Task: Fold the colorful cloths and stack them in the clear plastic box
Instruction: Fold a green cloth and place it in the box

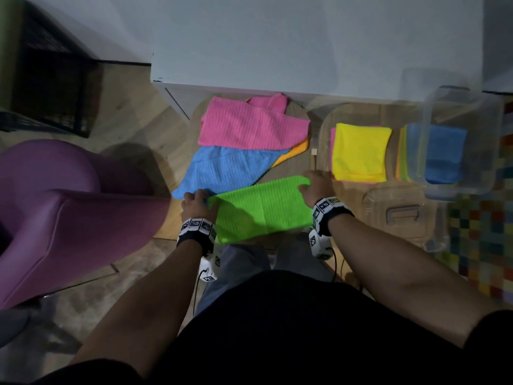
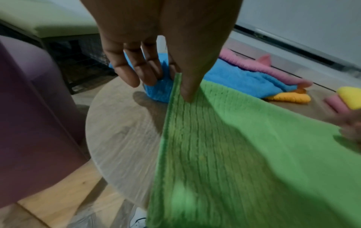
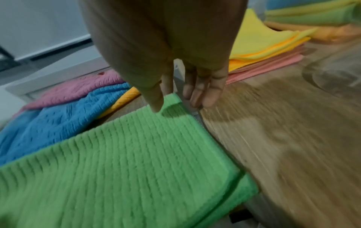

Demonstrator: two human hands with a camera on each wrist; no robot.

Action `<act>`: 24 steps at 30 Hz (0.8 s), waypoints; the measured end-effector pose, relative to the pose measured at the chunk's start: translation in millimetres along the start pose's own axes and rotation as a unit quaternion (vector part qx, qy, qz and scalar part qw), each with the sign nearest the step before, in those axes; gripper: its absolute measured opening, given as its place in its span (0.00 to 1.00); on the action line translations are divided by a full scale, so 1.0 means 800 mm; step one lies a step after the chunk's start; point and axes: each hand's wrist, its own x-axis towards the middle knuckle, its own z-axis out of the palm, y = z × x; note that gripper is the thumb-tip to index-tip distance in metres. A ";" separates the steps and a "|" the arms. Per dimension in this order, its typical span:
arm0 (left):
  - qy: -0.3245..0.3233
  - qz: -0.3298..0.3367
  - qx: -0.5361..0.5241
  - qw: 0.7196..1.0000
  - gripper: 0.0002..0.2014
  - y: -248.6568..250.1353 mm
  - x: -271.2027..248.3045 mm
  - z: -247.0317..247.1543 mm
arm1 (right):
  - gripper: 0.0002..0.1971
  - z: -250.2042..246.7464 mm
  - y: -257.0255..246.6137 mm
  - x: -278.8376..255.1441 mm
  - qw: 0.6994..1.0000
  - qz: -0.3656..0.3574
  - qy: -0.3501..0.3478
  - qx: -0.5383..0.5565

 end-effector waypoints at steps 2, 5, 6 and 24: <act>-0.003 -0.003 -0.011 1.000 0.17 0.001 0.001 -0.003 | 0.13 -0.003 -0.002 0.000 0.999 0.017 0.002 -0.030; 0.000 -0.039 -0.056 0.998 0.12 0.008 0.000 -0.016 | 0.08 -0.009 -0.004 -0.005 1.000 0.012 -0.006 -0.014; 0.000 -0.049 -0.081 0.996 0.10 0.011 -0.001 -0.021 | 0.08 -0.012 -0.002 -0.004 1.000 -0.008 -0.011 0.011; -0.101 0.094 -0.362 0.922 0.10 0.200 -0.021 -0.084 | 0.14 -0.112 -0.090 -0.046 0.869 0.023 -0.098 0.484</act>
